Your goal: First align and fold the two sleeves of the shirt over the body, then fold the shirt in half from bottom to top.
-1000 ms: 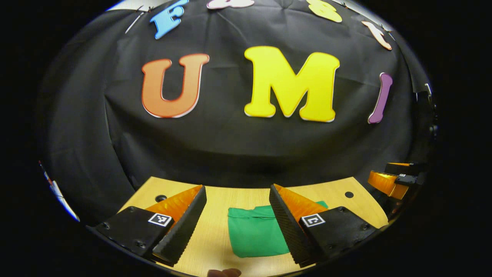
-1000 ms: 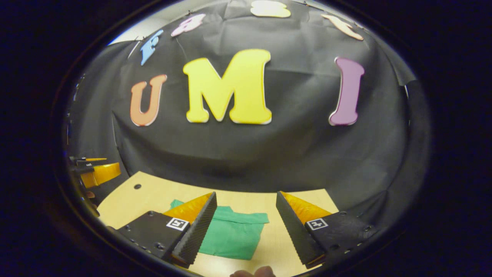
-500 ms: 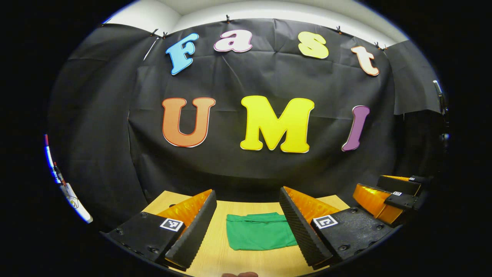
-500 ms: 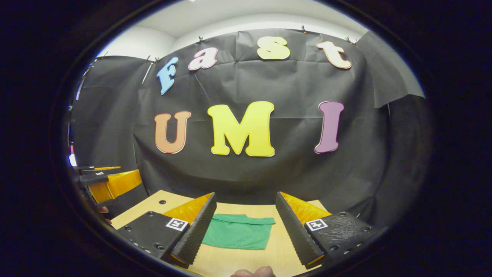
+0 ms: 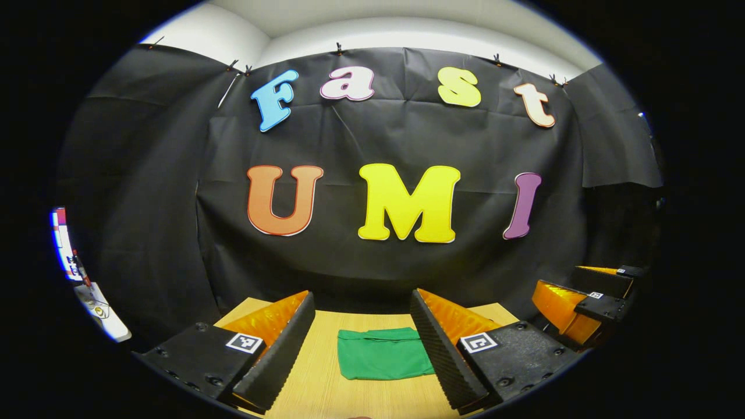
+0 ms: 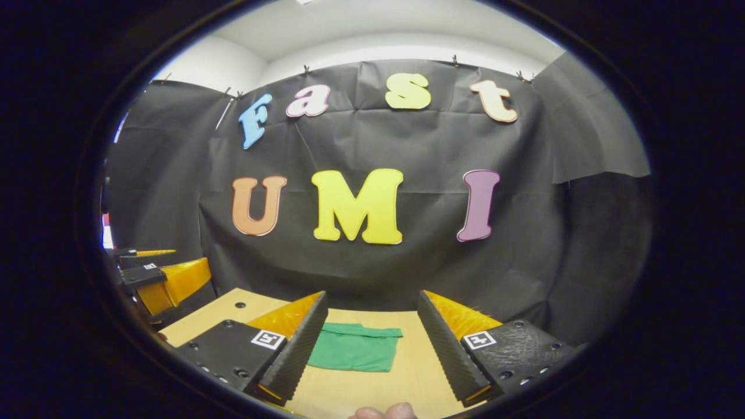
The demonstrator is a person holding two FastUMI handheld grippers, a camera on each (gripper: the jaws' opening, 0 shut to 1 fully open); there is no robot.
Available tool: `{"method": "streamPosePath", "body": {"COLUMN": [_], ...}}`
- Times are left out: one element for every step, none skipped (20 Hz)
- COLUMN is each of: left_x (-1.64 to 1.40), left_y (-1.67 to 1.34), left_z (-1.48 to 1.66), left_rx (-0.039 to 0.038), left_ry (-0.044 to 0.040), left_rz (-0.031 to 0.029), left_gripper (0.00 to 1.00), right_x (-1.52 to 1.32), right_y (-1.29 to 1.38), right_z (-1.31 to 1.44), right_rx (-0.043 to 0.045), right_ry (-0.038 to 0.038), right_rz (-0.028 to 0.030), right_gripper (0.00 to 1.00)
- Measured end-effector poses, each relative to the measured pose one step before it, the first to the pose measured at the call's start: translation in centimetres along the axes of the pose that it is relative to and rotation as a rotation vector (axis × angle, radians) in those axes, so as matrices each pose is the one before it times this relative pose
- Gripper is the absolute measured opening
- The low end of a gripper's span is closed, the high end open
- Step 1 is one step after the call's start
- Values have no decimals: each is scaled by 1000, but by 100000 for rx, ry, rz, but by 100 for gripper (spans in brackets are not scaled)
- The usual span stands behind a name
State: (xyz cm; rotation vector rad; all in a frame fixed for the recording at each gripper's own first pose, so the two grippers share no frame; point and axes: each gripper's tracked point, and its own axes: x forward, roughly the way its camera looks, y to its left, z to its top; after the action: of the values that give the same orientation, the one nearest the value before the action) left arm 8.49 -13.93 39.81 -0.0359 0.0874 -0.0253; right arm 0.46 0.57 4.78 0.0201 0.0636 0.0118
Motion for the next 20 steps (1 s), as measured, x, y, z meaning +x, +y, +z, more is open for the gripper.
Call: {"method": "streamPosePath", "body": {"left_x": [-145,20,-55,94,103,-20,-47,-43,19,78,-51,70,6,85,-28,91,-1,123,45,150], "left_y": [93,74,55,-108,34,29,63,4,25,8,54,2,20,14,57,32,54,3,1,-39], "left_z": [146,57,169,94,91,4,51,49,57,90,19,3,23,-42,-2,86,112,29,-22,31], "left_rx": [307,405,342,352,230,307,190,103,78,59,138,277,169,234,416,523,502,346,166,132], "left_ry": [-469,-245,-413,-482,-560,-367,-217,-195,-300,-283,-203,-76,-75,106,315,-18,-377,-42,117,9], "left_rz": [436,217,266,126,234,197,236,101,179,245,298,230,155,146,247,138,265,322,325,89], "left_gripper": [94,100,100,100,100,100,100,100,100,100,100,100,100,100,100,100,100,100,100,100], "right_x": [-94,-51,91,-23,-25,-155,94,13,111,120,100,98,107,107,125,184,178,114,151,85], "right_y": [-85,45,-8,-35,125,-245,157,48,33,117,147,121,155,84,28,115,133,63,124,34], "right_z": [22,146,103,163,95,-284,99,125,80,28,100,94,41,57,-106,-33,-25,-51,-65,83], "right_rx": [489,346,-167,-398,-126,42,-16,13,15,-53,38,64,-90,-186,-48,203,537,485,338,-33], "right_ry": [-159,-280,-337,-190,-239,-372,-123,-207,-209,88,-153,-94,-157,-8,2,121,27,251,156,-109], "right_rz": [-335,-137,-152,-150,52,39,-34,-65,-45,-29,23,84,55,69,-57,-19,-12,-35,64,-47], "right_gripper": [94,94,95,94,94,94,94,94,94,94,94,94,94,94,94,94,94,94,94,94]}}
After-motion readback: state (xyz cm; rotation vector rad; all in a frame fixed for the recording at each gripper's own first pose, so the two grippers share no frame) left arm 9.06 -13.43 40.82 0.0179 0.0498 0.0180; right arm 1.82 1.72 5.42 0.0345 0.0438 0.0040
